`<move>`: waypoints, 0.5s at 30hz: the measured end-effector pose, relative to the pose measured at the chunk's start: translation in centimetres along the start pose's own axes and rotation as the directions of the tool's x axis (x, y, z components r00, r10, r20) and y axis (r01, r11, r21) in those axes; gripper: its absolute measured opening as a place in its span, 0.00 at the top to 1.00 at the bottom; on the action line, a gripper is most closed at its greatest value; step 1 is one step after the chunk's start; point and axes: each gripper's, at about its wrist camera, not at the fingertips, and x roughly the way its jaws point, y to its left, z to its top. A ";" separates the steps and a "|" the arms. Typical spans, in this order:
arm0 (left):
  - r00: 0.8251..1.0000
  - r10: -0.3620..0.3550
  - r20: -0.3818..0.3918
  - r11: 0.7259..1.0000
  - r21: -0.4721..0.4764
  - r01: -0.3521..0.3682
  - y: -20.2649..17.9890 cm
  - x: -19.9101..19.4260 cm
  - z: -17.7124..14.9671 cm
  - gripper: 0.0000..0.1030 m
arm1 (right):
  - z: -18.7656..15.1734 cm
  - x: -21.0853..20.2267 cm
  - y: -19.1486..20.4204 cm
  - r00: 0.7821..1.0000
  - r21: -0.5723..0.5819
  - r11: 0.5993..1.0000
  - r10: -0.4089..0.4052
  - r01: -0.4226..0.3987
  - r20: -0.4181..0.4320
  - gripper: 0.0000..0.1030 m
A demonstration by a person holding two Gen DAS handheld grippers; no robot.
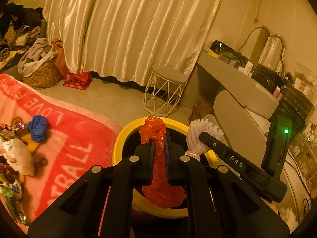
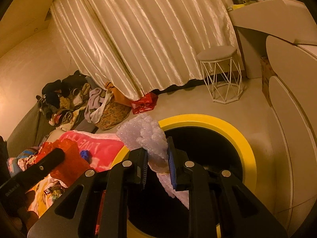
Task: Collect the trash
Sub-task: 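Open both tools to drop the red bag and bubble wrap into the bin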
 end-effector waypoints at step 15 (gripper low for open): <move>1.000 0.008 0.011 1.000 -0.029 -0.007 1.3 0.9 -0.1 0.10 | -0.2 0.6 -1.7 0.998 0.053 0.996 -0.070 0.070 0.005 0.39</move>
